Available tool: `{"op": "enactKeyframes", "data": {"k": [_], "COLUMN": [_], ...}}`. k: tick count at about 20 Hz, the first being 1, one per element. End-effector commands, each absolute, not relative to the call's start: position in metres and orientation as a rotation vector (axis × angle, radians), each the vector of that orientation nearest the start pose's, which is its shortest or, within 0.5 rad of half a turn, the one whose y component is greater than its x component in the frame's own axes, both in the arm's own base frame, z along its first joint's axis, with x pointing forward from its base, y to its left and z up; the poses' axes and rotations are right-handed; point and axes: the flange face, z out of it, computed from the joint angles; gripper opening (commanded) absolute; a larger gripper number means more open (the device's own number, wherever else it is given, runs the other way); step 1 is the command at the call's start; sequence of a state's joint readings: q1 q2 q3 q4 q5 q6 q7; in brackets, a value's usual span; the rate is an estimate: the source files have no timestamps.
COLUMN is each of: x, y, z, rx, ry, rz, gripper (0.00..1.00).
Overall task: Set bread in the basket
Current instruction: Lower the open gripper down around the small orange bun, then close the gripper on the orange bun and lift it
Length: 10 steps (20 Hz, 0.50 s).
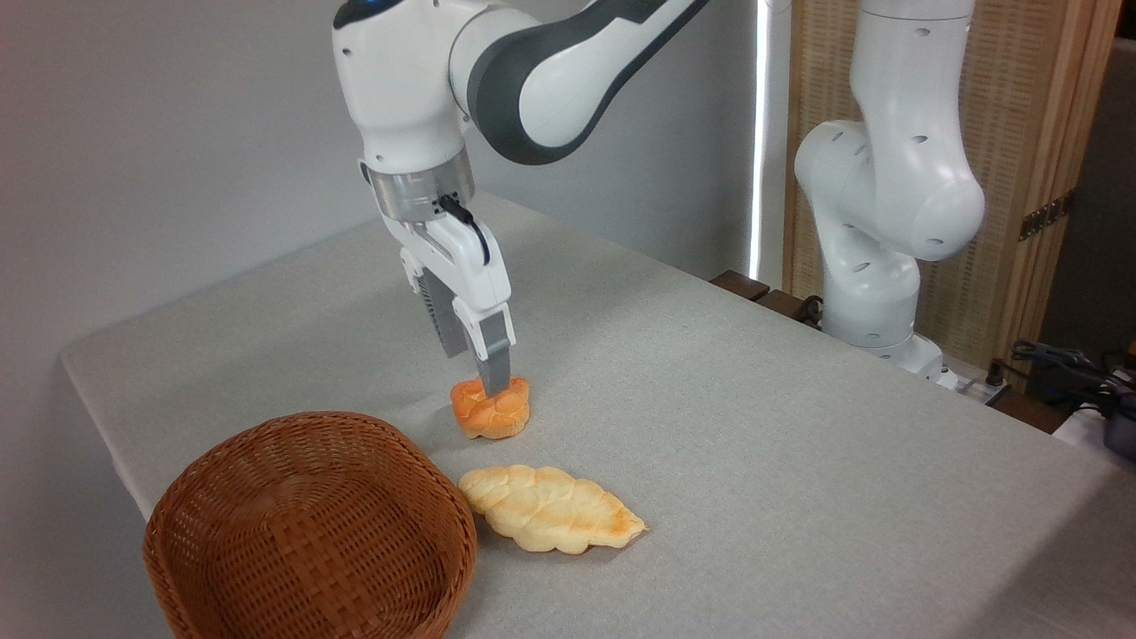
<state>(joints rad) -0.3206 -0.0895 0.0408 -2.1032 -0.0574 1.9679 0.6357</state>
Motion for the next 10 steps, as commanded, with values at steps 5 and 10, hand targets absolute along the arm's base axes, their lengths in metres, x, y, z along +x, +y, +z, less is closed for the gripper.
{"op": "enactKeyframes", "data": {"k": [5,10], "x": [0.502,0.503], "y": [-0.154,-0.158], "z": [0.416,0.410], "rx": [-2.820,-2.813], "ry": [1.442,1.451], "rz": [0.140,0.155], "gripper": [1.00,1.00]}}
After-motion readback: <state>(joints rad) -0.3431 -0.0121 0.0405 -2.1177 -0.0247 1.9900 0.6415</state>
